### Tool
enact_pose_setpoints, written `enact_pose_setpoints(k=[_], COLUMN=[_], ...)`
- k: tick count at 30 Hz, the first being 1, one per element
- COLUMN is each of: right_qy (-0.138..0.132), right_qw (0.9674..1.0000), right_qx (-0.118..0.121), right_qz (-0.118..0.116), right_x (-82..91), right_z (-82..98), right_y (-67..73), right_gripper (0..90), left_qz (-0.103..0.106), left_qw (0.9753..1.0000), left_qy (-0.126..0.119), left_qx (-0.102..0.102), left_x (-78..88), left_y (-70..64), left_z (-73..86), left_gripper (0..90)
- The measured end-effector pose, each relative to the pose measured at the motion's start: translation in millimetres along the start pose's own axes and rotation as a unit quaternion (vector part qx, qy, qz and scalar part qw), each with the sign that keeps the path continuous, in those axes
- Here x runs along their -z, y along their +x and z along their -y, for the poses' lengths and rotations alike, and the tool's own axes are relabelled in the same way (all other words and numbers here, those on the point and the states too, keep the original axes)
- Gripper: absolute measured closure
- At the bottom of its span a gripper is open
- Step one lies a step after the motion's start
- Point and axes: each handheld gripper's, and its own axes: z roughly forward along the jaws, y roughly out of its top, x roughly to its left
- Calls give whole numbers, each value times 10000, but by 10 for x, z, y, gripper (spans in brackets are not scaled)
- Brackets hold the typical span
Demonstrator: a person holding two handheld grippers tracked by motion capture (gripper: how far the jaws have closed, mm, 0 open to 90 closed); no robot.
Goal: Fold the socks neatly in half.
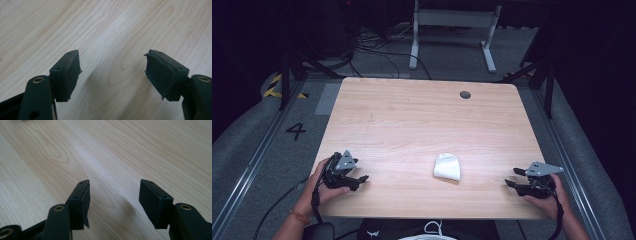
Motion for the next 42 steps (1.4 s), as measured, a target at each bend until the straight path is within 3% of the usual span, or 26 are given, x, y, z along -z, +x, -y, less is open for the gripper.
enact_pose_setpoints(k=[6,12,15,26,28,42], right_qy=[-119,-232,-211,-203,-191,-168], right_qw=[9992,9976,9975,9974,9974,9968], right_qx=[-383,-657,-673,-690,-701,-782], right_qz=[-13,-33,-22,-58,-18,80], right_x=[41,49,45,40,40,38], right_z=[156,230,229,228,227,228], right_y=[-96,-151,-154,-157,-156,-157], right_gripper=[415,375,351,332,322,296], left_qz=[38,175,40,-43,-64,-66], left_qw=[9996,9972,9971,9962,9966,9963], left_qy=[-95,-316,-318,-242,-231,-243], left_qx=[261,654,685,841,790,828], left_x=[46,60,73,56,52,50], left_y=[59,122,138,134,141,132], left_z=[140,268,291,282,276,277], left_gripper=[267,253,239,163,151,150])
